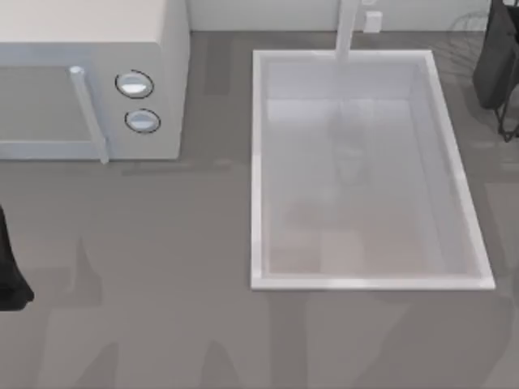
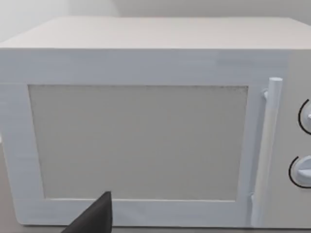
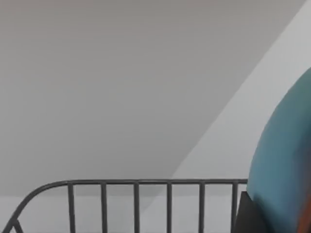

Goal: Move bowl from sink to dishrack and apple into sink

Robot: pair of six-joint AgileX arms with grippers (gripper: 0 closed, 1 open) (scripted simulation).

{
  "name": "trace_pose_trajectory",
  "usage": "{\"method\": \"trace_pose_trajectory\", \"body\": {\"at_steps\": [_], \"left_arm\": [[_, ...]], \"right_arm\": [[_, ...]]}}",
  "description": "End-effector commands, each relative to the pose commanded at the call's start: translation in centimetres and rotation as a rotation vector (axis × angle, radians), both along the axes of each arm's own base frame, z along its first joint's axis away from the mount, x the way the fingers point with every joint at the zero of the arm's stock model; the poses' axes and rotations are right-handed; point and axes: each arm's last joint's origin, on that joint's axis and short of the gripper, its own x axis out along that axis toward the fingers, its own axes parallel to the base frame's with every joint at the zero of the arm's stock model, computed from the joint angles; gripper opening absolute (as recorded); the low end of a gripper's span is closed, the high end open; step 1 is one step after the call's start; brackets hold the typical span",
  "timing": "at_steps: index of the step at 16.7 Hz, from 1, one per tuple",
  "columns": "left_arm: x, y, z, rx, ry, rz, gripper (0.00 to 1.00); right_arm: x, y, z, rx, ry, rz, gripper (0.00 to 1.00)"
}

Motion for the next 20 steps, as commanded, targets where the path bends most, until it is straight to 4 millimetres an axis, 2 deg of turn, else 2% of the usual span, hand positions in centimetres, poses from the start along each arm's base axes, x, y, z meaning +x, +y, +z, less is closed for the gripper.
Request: {"method": "trace_pose_trajectory", "body": {"at_steps": [2,15,20], "left_arm": [[0.0,0.0,0.0,0.0,0.0,0.0,1.0],[0.0,0.0,0.0,0.0,0.0,0.0,1.0],[0.0,0.0,0.0,0.0,0.0,0.0,1.0]], "right_arm": [[0.0,0.0,0.0,0.0,0.0,0.0,0.0],[0.0,0.0,0.0,0.0,0.0,0.0,0.98],[0.0,0.0,0.0,0.0,0.0,0.0,1.0]]}}
